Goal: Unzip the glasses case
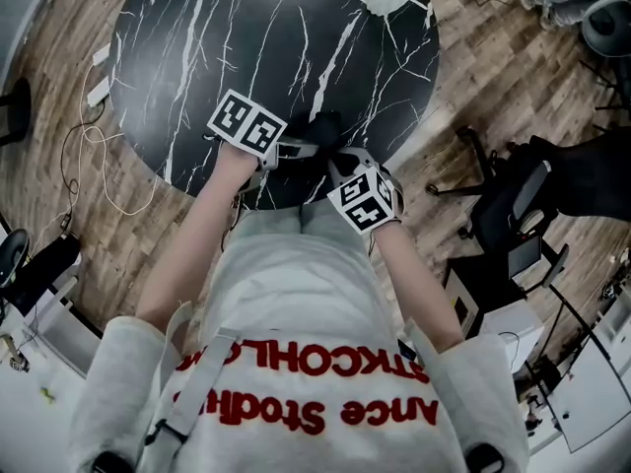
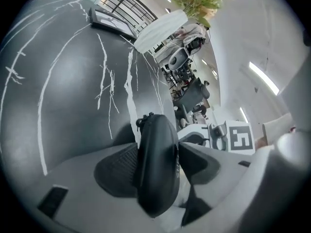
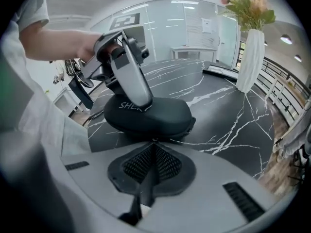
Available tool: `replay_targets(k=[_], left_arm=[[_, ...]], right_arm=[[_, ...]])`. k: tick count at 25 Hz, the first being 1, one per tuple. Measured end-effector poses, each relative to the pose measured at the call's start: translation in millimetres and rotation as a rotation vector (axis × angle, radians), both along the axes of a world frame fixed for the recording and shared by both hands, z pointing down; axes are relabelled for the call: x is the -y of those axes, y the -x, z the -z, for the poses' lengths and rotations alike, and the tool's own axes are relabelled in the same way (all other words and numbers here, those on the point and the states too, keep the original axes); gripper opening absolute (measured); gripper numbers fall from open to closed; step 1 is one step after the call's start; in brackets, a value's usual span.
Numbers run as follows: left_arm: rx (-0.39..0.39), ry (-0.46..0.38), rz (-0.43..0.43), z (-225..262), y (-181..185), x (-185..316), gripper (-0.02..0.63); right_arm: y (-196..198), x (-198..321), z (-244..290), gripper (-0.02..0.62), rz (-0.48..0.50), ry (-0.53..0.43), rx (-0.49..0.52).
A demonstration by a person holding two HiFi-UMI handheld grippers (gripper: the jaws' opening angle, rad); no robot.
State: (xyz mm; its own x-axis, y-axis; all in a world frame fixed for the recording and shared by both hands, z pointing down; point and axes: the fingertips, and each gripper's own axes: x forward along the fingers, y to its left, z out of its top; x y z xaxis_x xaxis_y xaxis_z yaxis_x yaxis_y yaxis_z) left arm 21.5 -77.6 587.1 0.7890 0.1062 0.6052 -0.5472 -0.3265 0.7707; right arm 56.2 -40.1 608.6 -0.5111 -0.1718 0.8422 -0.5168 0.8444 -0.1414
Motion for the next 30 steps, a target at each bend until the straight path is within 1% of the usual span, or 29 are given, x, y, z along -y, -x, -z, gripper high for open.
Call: replay_targets(k=[1, 3, 4, 5, 6, 9, 10, 12, 14, 15, 18, 19, 20, 21, 22, 26, 30], left_arm=[[-0.025, -0.011, 0.034, 5, 2, 3, 0.256], [-0.095, -0.041, 0.129, 22, 5, 14, 0.211], [-0.123, -0.062, 0.166, 30, 7, 18, 0.201], [-0.134, -0.088, 0.184, 37, 9, 21, 0.184], [-0.128, -0.120, 0.185, 43, 12, 21, 0.165], [-0.040, -0.211, 0.137, 48, 18, 11, 0.092], [-0.008, -0.235, 0.117, 48, 19, 6, 0.089], [0.034, -0.279, 0.079, 46, 18, -3, 0.089], [0.043, -0.334, 0.043, 42, 15, -11, 0.097], [0.044, -0.365, 0.028, 40, 14, -13, 0.127], [0.078, -0.440, 0.014, 33, 14, -13, 0.133], [0.095, -0.463, 0.016, 31, 16, -11, 0.107], [0.109, -0.484, 0.016, 29, 19, -9, 0.061], [0.118, -0.500, 0.014, 27, 22, -7, 0.021], [0.121, -0.508, 0.011, 26, 24, -6, 0.015], [0.123, -0.516, 0.003, 26, 24, -3, 0.009], [0.130, -0.522, -0.001, 25, 24, -5, 0.008]], right_arm=[[0, -2, -1, 0.014, -0.013, 0.007, 0.000], [-3, -2, -3, 0.014, -0.062, 0.028, 0.008], [-5, -1, -3, 0.015, -0.089, 0.039, 0.014], [-6, -1, -4, 0.014, -0.110, 0.044, 0.018], [-6, 0, -4, 0.014, -0.122, 0.044, 0.021], [-1, 0, -2, 0.014, -0.149, 0.053, 0.039], [1, 0, -1, 0.015, -0.161, 0.065, 0.046], [7, -4, 0, 0.015, -0.174, 0.083, 0.066], [18, -9, 2, 0.015, -0.162, 0.093, 0.084], [24, -14, 2, 0.014, -0.151, 0.099, 0.092], [37, -24, 3, 0.015, -0.121, 0.110, 0.097], [38, -25, 2, 0.015, -0.122, 0.114, 0.097], [39, -25, 2, 0.015, -0.128, 0.119, 0.100], [39, -24, 2, 0.015, -0.133, 0.121, 0.102], [39, -24, 2, 0.015, -0.133, 0.120, 0.104], [34, -19, 4, 0.015, -0.113, 0.102, 0.088], [17, -10, 0, 0.015, -0.068, 0.060, 0.025]])
